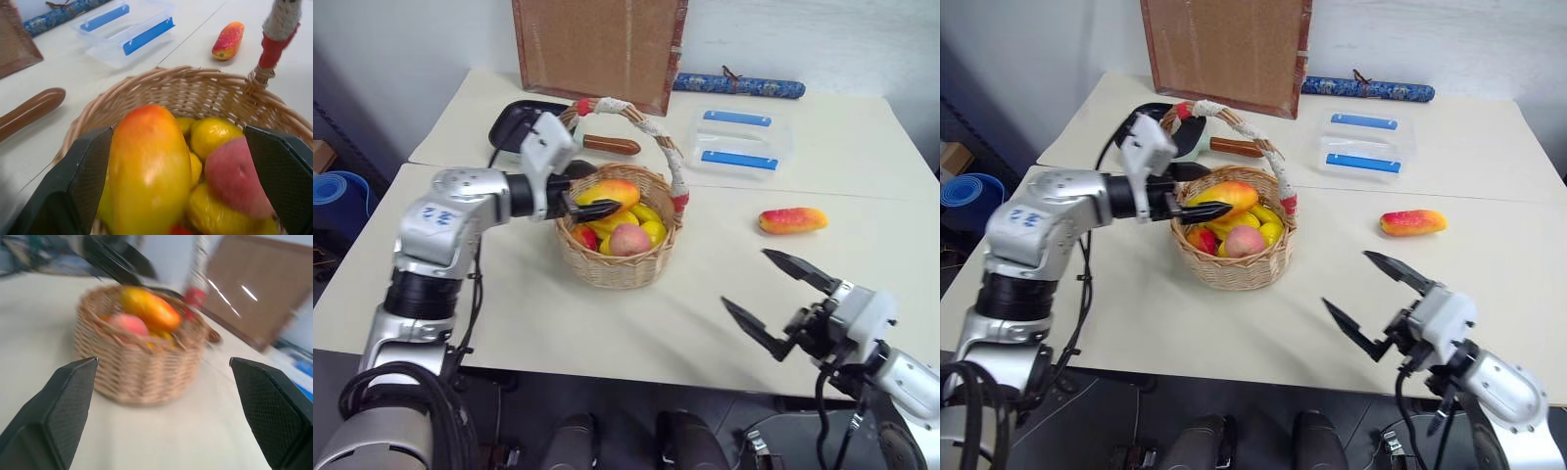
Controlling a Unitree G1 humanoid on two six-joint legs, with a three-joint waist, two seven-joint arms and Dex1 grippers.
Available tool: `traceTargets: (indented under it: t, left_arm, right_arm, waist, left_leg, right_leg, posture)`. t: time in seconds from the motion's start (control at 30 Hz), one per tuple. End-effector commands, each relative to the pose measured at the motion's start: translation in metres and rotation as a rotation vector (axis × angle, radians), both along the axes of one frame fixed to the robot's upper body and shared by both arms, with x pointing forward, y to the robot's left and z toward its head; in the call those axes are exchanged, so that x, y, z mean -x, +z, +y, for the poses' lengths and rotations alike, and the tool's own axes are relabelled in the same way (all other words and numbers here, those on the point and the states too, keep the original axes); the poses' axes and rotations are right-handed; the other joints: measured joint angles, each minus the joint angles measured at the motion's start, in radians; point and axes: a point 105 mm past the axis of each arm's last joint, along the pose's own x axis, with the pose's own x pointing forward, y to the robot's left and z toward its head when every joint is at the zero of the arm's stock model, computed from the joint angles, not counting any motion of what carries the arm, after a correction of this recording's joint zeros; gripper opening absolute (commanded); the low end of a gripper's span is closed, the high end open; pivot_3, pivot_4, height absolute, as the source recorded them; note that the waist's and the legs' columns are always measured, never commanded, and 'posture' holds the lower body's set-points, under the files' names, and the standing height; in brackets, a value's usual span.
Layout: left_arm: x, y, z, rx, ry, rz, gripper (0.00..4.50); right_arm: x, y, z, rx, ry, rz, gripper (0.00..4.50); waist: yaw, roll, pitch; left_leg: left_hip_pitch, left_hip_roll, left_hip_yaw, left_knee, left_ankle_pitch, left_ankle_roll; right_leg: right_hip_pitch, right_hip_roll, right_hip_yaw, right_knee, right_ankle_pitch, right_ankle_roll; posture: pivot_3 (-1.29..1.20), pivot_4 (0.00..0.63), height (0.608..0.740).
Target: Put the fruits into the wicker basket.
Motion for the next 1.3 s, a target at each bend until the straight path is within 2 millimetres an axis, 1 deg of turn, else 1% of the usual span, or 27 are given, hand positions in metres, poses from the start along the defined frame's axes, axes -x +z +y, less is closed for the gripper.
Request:
traceTargets:
  t: [0.03, 0.1, 0.13, 0.23, 0.3, 0.37, 0.4, 0.47, 0.57, 0.67, 0.7, 0.73, 0.8, 0.83, 0.9, 1.0, 1.07, 1.13, 1.2, 1.3]
  left_arm:
    - [0.023, 0.003, 0.024, -0.021, -0.09, -0.061, 4.47]
    - [0.036, -0.002, 0.042, -0.028, -0.126, -0.075, 4.47]
    - [0.042, -0.004, 0.048, -0.035, -0.147, -0.089, 4.47]
    - [0.05, -0.007, 0.064, -0.043, -0.166, -0.162, 4.47]
    - [0.062, -0.021, 0.092, -0.069, -0.149, -0.164, 4.47]
    - [0.074, -0.027, 0.104, -0.054, -0.157, -0.124, 4.47]
    - [0.077, -0.027, 0.106, -0.035, -0.158, -0.11, 4.47]
    - [0.082, -0.028, 0.108, -0.009, -0.162, -0.071, 4.47]
    - [0.087, -0.028, 0.106, 0.004, -0.16, -0.076, 4.47]
    - [0.088, -0.024, 0.096, 0.046, -0.175, -0.106, 4.47]
    - [0.089, -0.022, 0.091, 0.068, -0.184, -0.107, 4.47]
    - [0.089, -0.021, 0.088, 0.083, -0.193, -0.103, 4.47]
    - [0.09, -0.016, 0.081, 0.107, -0.204, -0.117, 4.47]
    - [0.09, -0.014, 0.077, 0.116, -0.207, -0.126, 4.47]
    - [0.091, -0.012, 0.072, 0.123, -0.212, -0.136, 4.47]
    - [0.092, -0.011, 0.068, 0.131, -0.215, -0.138, 4.47]
    - [0.094, -0.01, 0.065, 0.136, -0.215, -0.139, 4.47]
    - [0.095, -0.009, 0.062, 0.142, -0.214, -0.141, 4.47]
    - [0.096, -0.009, 0.058, 0.145, -0.219, -0.141, 4.47]
    - [0.097, -0.007, 0.055, 0.149, -0.221, -0.141, 4.47]
  right_arm:
    - [0.013, -0.01, -0.052, 0.031, -0.202, -0.016, 4.5]
    - [0.025, -0.03, -0.086, 0.064, -0.315, 0.027, 4.5]
    - [0.031, -0.037, -0.098, 0.076, -0.351, 0.044, 4.5]
    - [0.04, -0.053, -0.115, 0.086, -0.379, 0.096, 4.5]
    - [0.034, -0.056, -0.126, 0.1, -0.386, 0.096, 4.5]
    - [0.019, -0.05, -0.129, 0.117, -0.356, 0.087, 4.5]
    - [0.012, -0.048, -0.128, 0.14, -0.333, 0.091, 4.5]
    - [-0.001, -0.043, -0.126, 0.177, -0.286, 0.094, 4.5]
    - [-0.051, -0.021, -0.116, 0.289, -0.152, 0.121, 4.5]
    - [-0.099, 0.0, -0.115, 0.374, -0.091, 0.171, 4.5]
    - [-0.114, 0.003, -0.114, 0.407, -0.082, 0.205, 4.5]
    - [-0.126, 0.006, -0.112, 0.43, -0.07, 0.232, 4.5]
    - [-0.151, 0.013, -0.103, 0.494, -0.054, 0.255, 4.5]
    - [-0.162, 0.017, -0.096, 0.502, -0.04, 0.272, 4.5]
    - [-0.178, 0.02, -0.086, 0.511, -0.024, 0.313, 4.5]
    - [-0.194, 0.013, -0.074, 0.564, -0.032, 0.382, 4.5]
    - [-0.205, 0.007, -0.072, 0.62, -0.095, 0.41, 4.5]
    - [-0.212, 0.001, -0.074, 0.665, -0.169, 0.44, 4.5]
    - [-0.215, -0.004, -0.07, 0.639, -0.179, 0.484, 4.5]
    - [-0.22, -0.002, -0.063, 0.541, -0.188, 0.524, 4.5]
  waist:
    - [0.0, 0.0, 0.0]
    - [0.0, 0.0, 0.0]
    - [0.0, 0.0, 0.0]
    - [0.001, 0.001, 0.001]
    - [-0.008, 0.002, 0.0]
    - [-0.024, 0.005, 0.002]
    - [-0.03, 0.007, 0.003]
    - [-0.029, 0.008, 0.004]
    - [-0.039, 0.01, 0.005]
    - [-0.036, 0.013, 0.006]
    - [-0.034, 0.016, 0.009]
    - [-0.033, 0.017, 0.009]
    - [-0.027, 0.016, 0.01]
    - [-0.024, 0.017, 0.01]
    - [-0.028, 0.017, 0.01]
    - [-0.032, 0.017, 0.01]
    - [-0.032, 0.017, 0.01]
    - [-0.032, 0.017, 0.01]
    - [-0.03, 0.017, 0.01]
    - [-0.03, 0.017, 0.01]
  left_leg:
    - [0.0, 0.0, 0.0, 0.001, 0.0, 0.0]
    - [0.0, 0.0, 0.0, 0.001, 0.0, 0.001]
    - [0.0, -0.001, 0.001, 0.001, -0.001, 0.001]
    - [0.0, 0.0, 0.001, 0.0, -0.001, 0.002]
    - [0.003, 0.0, 0.002, 0.0, -0.002, 0.004]
    - [0.013, 0.003, 0.009, -0.004, -0.004, 0.007]
    - [0.015, 0.004, 0.01, -0.004, -0.005, 0.007]
    - [0.014, 0.005, 0.01, -0.003, -0.005, 0.007]
    - [0.014, 0.007, 0.012, -0.002, -0.005, 0.006]
    - [0.013, 0.007, 0.014, -0.001, -0.005, 0.007]
    - [0.013, 0.008, 0.015, 0.0, -0.005, 0.005]
    - [0.011, 0.008, 0.016, -0.001, -0.005, 0.005]
    - [0.011, 0.01, 0.015, 0.0, -0.002, 0.0]
    - [0.011, 0.011, 0.014, -0.001, -0.002, -0.001]
    - [0.009, 0.011, 0.014, 0.0, -0.003, -0.001]
    - [0.007, 0.011, 0.017, 0.0, -0.004, -0.001]
    - [0.006, 0.011, 0.018, 0.0, -0.006, 0.0]
    - [0.006, 0.011, 0.018, 0.001, -0.007, 0.0]
    - [0.004, 0.011, 0.017, 0.002, -0.007, 0.0]
    - [0.003, 0.011, 0.015, 0.004, -0.007, 0.0]
  right_leg:
    - [0.0, 0.0, 0.0, 0.0, 0.0, 0.0]
    - [0.0, -0.002, 0.003, -0.003, 0.0, 0.0]
    - [0.0, -0.002, 0.004, -0.004, 0.0, 0.0]
    - [0.001, -0.005, 0.007, -0.007, -0.001, -0.003]
    - [0.003, -0.006, 0.008, -0.007, 0.001, -0.005]
    - [0.008, -0.006, 0.012, -0.008, 0.002, -0.007]
    - [0.01, -0.005, 0.012, -0.008, 0.001, -0.008]
    - [0.007, -0.005, 0.012, -0.006, 0.002, -0.009]
    - [0.006, -0.005, 0.012, -0.006, 0.002, -0.01]
    - [0.003, -0.006, 0.011, -0.004, 0.003, -0.009]
    - [0.002, -0.006, 0.01, -0.002, 0.003, -0.009]
    - [0.001, -0.006, 0.009, -0.002, 0.003, -0.009]
    - [-0.001, -0.004, 0.007, 0.001, 0.003, -0.009]
    - [-0.001, -0.003, 0.005, 0.001, 0.003, -0.009]
    - [-0.002, -0.003, 0.004, 0.0, 0.003, -0.009]
    - [-0.003, -0.002, 0.004, 0.0, 0.004, -0.007]
    - [-0.003, -0.002, 0.003, -0.001, 0.004, -0.006]
    - [-0.003, -0.002, 0.003, -0.001, 0.005, -0.006]
    - [-0.003, -0.002, 0.001, -0.002, 0.005, -0.006]
    - [-0.003, -0.002, -0.001, -0.002, 0.005, -0.006]
  posture:
    - [0.0, 0.15, 0.74]
    - [0.0, 0.15, 0.74]
    - [0.0, 0.15, 0.74]
    - [0.0, 0.15, 0.74]
    - [0.0, 0.15, 0.74]
    - [0.0, 0.15, 0.74]
    - [0.0, 0.15, 0.74]
    - [0.0, 0.15, 0.74]
    - [0.0, 0.15, 0.74]
    - [0.0, 0.15, 0.74]
    - [0.0, 0.15, 0.74]
    - [0.0, 0.15, 0.74]
    - [0.0, 0.15, 0.74]
    - [0.0, 0.15, 0.74]
    - [0.0, 0.15, 0.74]
    - [0.0, 0.15, 0.74]
    - [0.0, 0.15, 0.74]
    - [0.0, 0.15, 0.74]
    - [0.0, 0.15, 0.74]
    - [0.0, 0.15, 0.74]
